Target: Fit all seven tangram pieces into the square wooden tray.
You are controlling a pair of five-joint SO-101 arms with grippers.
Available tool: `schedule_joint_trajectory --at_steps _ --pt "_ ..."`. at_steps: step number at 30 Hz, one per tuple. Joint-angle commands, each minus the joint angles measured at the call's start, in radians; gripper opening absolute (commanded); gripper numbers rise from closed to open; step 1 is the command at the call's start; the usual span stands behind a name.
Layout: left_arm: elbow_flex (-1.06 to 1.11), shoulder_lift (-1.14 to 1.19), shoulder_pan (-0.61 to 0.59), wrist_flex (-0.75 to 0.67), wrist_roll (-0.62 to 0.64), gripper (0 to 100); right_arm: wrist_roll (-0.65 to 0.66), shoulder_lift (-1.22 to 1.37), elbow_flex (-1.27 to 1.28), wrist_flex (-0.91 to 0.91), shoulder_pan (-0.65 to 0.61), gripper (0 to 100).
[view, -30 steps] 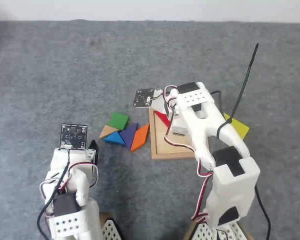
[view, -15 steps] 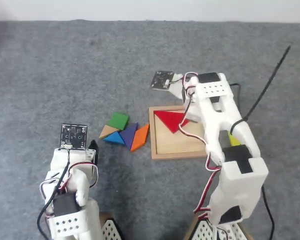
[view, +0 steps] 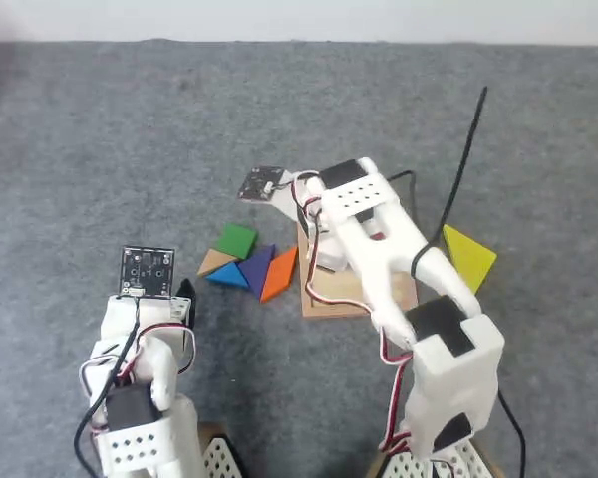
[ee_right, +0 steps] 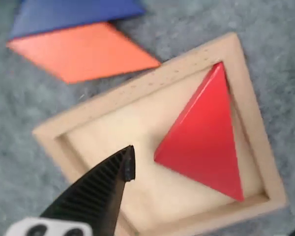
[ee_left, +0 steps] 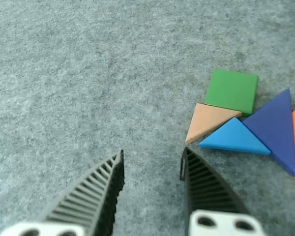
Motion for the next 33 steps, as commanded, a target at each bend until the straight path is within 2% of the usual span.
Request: schedule_joint_trajectory --at_steps 1,6,17,28,30,33 --pt "-0.004 -0.011 -0.006 -0.006 -0.008 18 -0.071 0.035 -0.051 -0.070 0.031 52.3" --pt "-0.004 -0.011 -0.006 -0.006 -0.008 18 0.008 0.091 -0.114 -0.045 0.082 52.3" --pt "-0.004 -0.011 -0.005 -0.006 -0.008 18 0.012 0.127 -0.316 0.077 0.130 52.3" --pt "-0.004 -0.011 -0.005 -0.006 -0.008 18 -0.037 -0.166 -0.315 0.308 0.133 52.3" --pt "-0.004 -0.011 -0.005 -0.006 -0.008 18 -0.041 -0.223 -0.313 0.355 0.189 52.3" --pt "-0.004 -0.011 -0.005 -0.006 -0.008 18 0.008 -0.277 -0.281 0.363 0.355 52.3"
